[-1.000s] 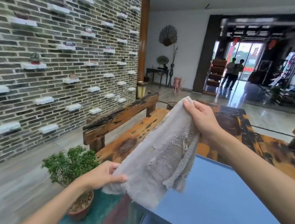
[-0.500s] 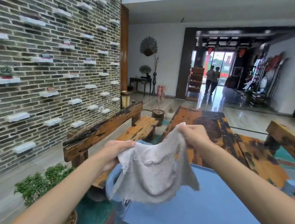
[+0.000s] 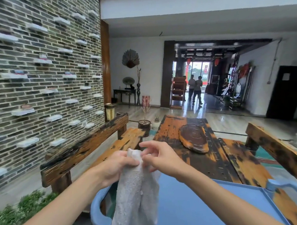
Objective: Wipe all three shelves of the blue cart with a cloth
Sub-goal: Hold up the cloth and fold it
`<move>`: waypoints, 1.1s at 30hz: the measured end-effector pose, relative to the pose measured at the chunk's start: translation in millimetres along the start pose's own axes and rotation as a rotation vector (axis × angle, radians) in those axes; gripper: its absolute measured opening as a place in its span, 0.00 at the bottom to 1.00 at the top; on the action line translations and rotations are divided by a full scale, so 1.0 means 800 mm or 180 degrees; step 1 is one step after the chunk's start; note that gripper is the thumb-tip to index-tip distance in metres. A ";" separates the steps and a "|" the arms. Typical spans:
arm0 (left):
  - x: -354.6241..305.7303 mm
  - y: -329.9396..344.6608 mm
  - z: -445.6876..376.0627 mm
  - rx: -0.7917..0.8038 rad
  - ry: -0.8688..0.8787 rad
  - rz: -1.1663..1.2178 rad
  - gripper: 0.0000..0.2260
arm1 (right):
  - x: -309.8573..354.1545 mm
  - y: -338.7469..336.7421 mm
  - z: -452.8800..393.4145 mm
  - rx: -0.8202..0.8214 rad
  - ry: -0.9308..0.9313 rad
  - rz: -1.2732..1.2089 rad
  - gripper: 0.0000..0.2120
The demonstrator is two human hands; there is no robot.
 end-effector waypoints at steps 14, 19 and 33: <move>-0.025 -0.083 -0.009 -0.0747 0.0175 -0.2008 0.14 | -0.096 0.049 -0.030 0.1487 0.0171 0.0359 0.28; -0.025 -0.145 -0.038 -0.1176 0.0065 -0.2386 0.11 | -0.095 0.121 -0.076 0.1302 0.0046 0.0278 0.08; -0.014 -0.272 -0.238 -0.1672 0.0297 -0.3898 0.14 | -0.169 0.242 -0.234 0.1059 0.1313 -0.2654 0.03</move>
Point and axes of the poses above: each hand's wrist, its own z-axis away from the middle knuckle, its own y-axis out of the palm, x = y × z, the point moved 5 cm from there along -z, towards the middle knuckle, and after that the axes turned 8 degrees about -x, right-handed, at the moved point
